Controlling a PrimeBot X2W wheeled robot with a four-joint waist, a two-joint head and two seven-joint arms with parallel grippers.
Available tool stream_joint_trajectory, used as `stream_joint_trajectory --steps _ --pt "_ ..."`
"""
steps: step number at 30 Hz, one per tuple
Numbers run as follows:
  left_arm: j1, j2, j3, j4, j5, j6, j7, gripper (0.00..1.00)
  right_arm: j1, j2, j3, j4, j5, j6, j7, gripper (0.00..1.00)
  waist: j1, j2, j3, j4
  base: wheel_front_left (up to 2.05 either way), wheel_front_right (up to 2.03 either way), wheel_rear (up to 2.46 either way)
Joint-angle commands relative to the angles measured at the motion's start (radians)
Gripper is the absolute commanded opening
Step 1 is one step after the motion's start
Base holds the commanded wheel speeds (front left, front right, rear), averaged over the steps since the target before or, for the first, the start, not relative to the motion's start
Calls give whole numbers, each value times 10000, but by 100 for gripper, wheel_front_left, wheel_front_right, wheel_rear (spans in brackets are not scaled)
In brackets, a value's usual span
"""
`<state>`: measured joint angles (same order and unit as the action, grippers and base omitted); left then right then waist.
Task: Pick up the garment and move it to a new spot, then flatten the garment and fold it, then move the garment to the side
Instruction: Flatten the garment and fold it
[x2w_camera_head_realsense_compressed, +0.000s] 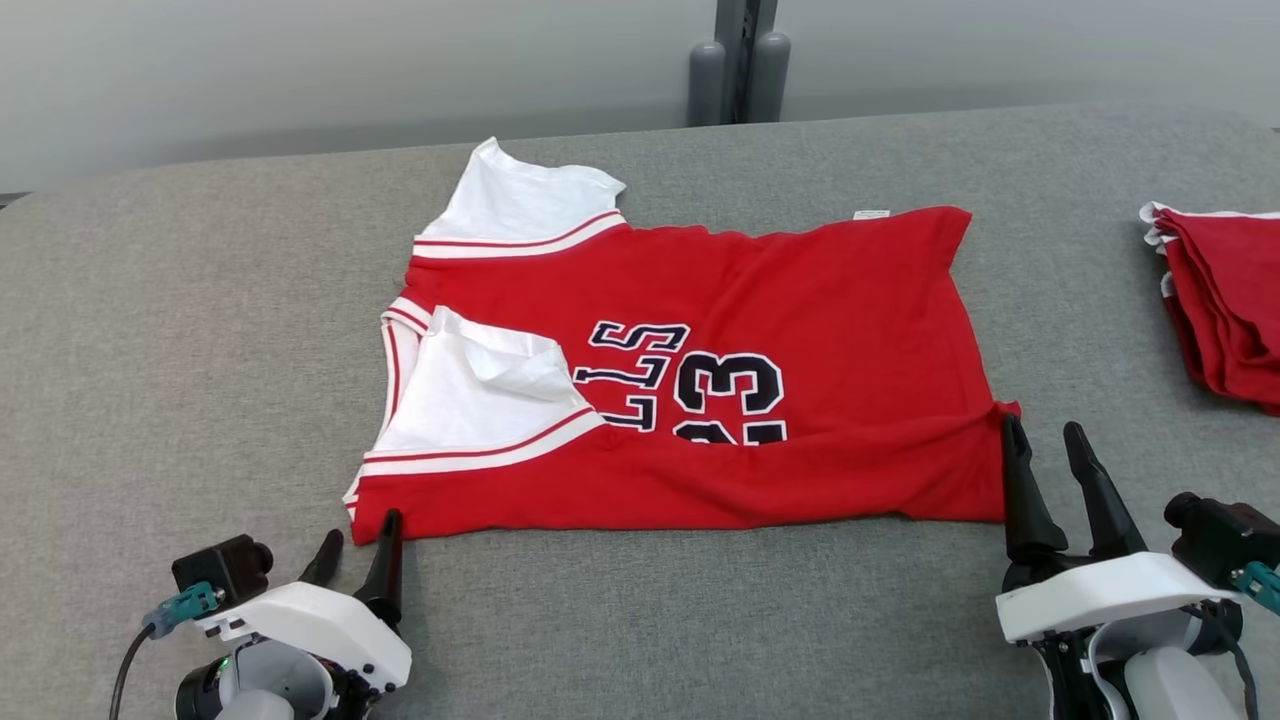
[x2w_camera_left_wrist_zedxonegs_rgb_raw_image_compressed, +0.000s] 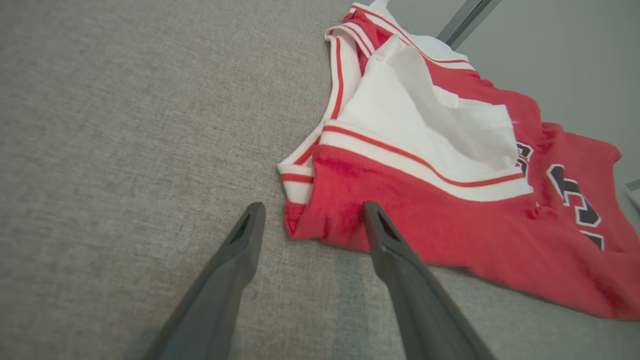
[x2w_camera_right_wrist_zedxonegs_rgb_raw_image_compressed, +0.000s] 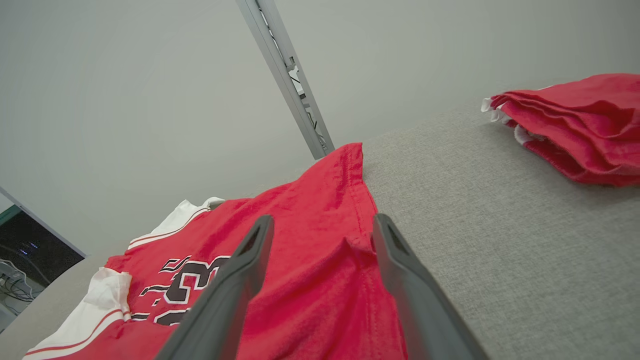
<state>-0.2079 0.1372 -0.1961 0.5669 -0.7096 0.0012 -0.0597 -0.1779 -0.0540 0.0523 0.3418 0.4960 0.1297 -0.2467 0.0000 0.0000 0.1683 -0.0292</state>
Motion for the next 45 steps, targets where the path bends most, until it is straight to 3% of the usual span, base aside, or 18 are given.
stream_joint_trajectory --steps 1,5,6,7,8,9,11,17,30,31,32,34,35,45 --pt "-25 -11 94 61 -149 84 72 100 41 -18 -4 -49 -35 21 37 100 0 0 43 -70 0 0 0" --pt "-103 -45 146 218 -330 147 309 100 65 -5 -17 -94 -68 21 71 100 0 0 104 -202 0 0 0" --pt "-120 -41 155 251 -335 151 309 94 70 -6 -19 -95 -75 21 75 100 0 0 115 -230 0 0 0" --pt "-150 -45 154 269 -346 139 271 75 79 -3 -25 -89 -76 21 60 100 0 0 124 -255 0 0 0" --pt "-186 -51 164 276 -348 113 211 49 91 -1 -41 -62 -83 21 69 100 0 0 132 -277 0 0 0" --pt "-208 -66 150 295 -350 105 174 36 101 1 -70 -20 -93 21 77 100 0 0 139 -294 0 0 0" --pt "-222 -126 73 302 -339 29 124 0 139 -4 -269 197 -126 21 207 100 0 0 144 -305 0 0 0" --pt "-392 -142 68 80 -250 -96 -355 0 -249 9 -597 1262 -333 21 515 100 0 0 155 -182 0 0 0" --pt "-204 -254 -188 -761 -198 -184 -642 0 -1051 39 83 4025 -77 21 1166 100 0 0 -56 402 0 0 0" --pt "-167 -255 -201 -818 -196 -167 -649 0 -1090 45 129 4132 -28 21 1139 69 0 0 -80 416 0 0 0" --pt "-132 -246 -204 -866 -184 -141 -656 0 -1124 53 185 4205 34 23 1099 45 0 0 -103 425 0 0 0" --pt "-71 -217 -204 -962 -174 -98 -690 0 -1214 61 343 4351 303 23 1096 24 0 0 -149 427 0 0 0" --pt "-52 -198 -197 -999 -169 -82 -711 0 -1266 54 415 4388 466 23 1060 0 0 0 -171 423 0 0 0" --pt "373 -11 -112 -1662 -312 -49 -715 0 -1250 -3 184 4189 1299 21 672 0 0 0 -435 430 0 0 0"
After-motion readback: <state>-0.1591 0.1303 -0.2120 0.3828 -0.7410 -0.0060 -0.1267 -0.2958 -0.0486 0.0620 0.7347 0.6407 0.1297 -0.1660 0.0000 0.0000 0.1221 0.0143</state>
